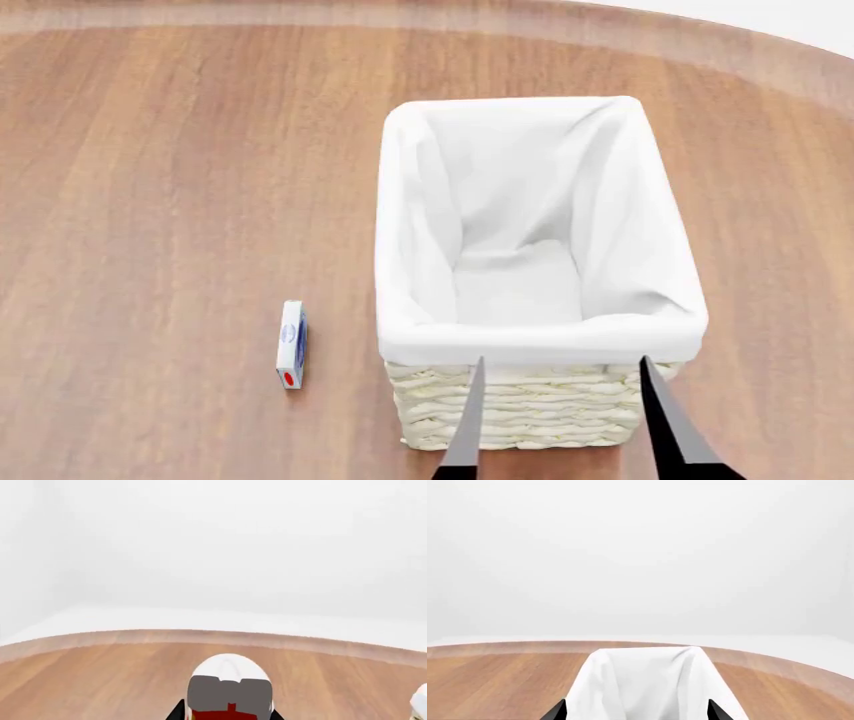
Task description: Pick up the ketchup, and put it in the basket.
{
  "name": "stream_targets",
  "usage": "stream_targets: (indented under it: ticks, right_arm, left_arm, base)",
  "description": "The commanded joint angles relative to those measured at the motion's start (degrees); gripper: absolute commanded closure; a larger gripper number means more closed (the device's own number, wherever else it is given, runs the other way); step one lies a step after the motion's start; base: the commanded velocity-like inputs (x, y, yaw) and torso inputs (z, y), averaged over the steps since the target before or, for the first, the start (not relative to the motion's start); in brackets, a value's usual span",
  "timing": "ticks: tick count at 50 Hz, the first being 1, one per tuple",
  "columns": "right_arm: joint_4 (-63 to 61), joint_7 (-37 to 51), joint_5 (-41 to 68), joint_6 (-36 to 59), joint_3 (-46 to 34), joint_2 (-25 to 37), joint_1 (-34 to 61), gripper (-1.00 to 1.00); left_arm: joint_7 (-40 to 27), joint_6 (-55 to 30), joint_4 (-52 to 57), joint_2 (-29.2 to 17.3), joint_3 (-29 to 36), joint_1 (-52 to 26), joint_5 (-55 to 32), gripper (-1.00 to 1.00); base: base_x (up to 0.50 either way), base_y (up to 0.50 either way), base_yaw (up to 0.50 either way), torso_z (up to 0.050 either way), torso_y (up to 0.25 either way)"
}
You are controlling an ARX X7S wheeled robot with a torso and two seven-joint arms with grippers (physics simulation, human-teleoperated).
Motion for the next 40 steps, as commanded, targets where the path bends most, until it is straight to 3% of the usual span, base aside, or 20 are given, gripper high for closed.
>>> stream_targets:
  ticks: [1,11,16,27,40]
  right_arm:
    - [0.32,-1.84,-1.13,0.53,0.84,-1.06,0.29,-1.00]
    - [0.14,-1.66,-1.04,0.60,0.49,-0.99,0.37,-1.00]
    - [0.14,-1.54,-0.91,0.60,0.50,-0.94,0.42,-1.00]
    - [-0.28,-1.30,-0.78,1.01,0.16,-0.74,0.66,-1.00]
    - [-0.38,-1.07,-0.47,0.84,0.27,-0.46,0.71,-1.00]
  left_arm:
    - [4.22,-7.70,0.77,-1.69,8.98,-14.45,-5.82,1.00]
    - [7.63,-14.14,0.10,-1.06,16.48,-25.72,-10.74,1.00]
    - [12.27,-15.36,0.86,-1.40,22.29,-28.82,-9.06,1.00]
    - [16.21,-18.99,-2.24,0.79,24.32,-35.42,-15.74,1.00]
    - [25.09,-23.74,-7.25,1.01,30.90,-46.85,-16.38,1.00]
  base:
    - [0.00,0.00,0.00,0.000,0.000]
    - [0.00,0.00,0.00,0.000,0.000]
    - [0.00,0.00,0.00,0.000,0.000]
    - [0.00,0.00,0.00,0.000,0.001]
    - [0.00,0.00,0.00,0.000,0.000]
